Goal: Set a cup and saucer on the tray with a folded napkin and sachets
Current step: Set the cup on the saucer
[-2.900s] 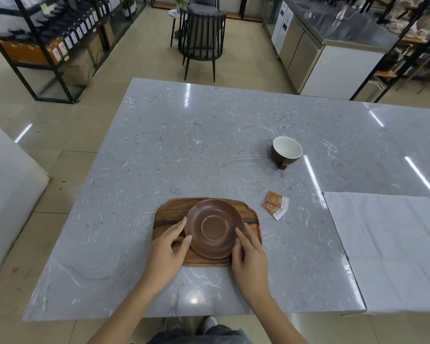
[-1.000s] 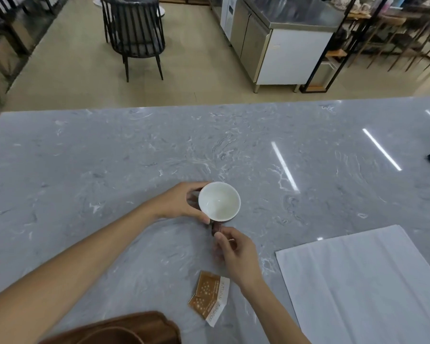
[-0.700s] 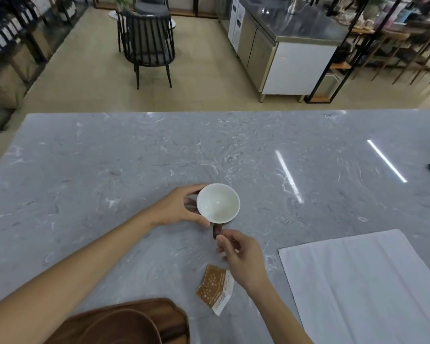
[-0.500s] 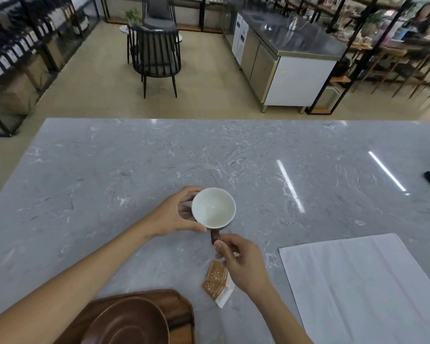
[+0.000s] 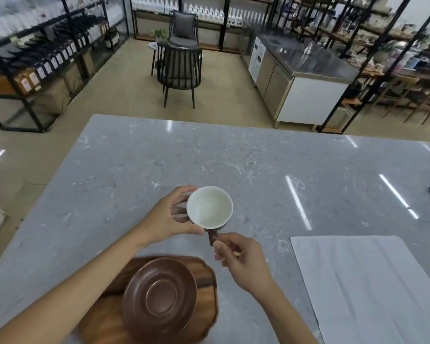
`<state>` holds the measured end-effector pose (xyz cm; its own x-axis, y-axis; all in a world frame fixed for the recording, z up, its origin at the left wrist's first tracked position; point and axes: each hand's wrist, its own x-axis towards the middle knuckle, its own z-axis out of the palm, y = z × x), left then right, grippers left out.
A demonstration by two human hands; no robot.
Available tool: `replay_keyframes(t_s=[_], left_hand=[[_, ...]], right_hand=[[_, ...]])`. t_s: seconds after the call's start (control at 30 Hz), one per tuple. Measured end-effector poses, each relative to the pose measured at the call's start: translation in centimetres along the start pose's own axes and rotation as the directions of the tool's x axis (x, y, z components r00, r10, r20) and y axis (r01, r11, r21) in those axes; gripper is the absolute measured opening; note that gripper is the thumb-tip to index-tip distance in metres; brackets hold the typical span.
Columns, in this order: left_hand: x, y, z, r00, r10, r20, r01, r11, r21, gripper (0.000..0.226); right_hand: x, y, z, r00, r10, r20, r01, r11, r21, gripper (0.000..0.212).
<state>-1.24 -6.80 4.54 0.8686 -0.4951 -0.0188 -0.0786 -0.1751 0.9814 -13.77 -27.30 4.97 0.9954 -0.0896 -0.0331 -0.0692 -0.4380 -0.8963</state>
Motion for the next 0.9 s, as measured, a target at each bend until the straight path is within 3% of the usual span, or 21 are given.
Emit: replay_keyframes(t_s=[0.3, 0.9], left_hand=[[-7.4, -0.7, -1.8, 0.999, -0.024, -0.021, 0.025, 1.000, 0.020, 0.092], [-15.1, -4.4, -2.2, 0.989, -0.143, 0.043, 0.141, 0.989, 0.034, 0.091]], right_hand=[[-5.0, -0.5, 4.6, 0.998, -0.055, 0.037, 0.055, 0.998, -0.007, 0.013], [-11.6, 0.5, 9.7, 0.991, 0.037, 0.128, -0.043, 0.998, 0.037, 0.014]])
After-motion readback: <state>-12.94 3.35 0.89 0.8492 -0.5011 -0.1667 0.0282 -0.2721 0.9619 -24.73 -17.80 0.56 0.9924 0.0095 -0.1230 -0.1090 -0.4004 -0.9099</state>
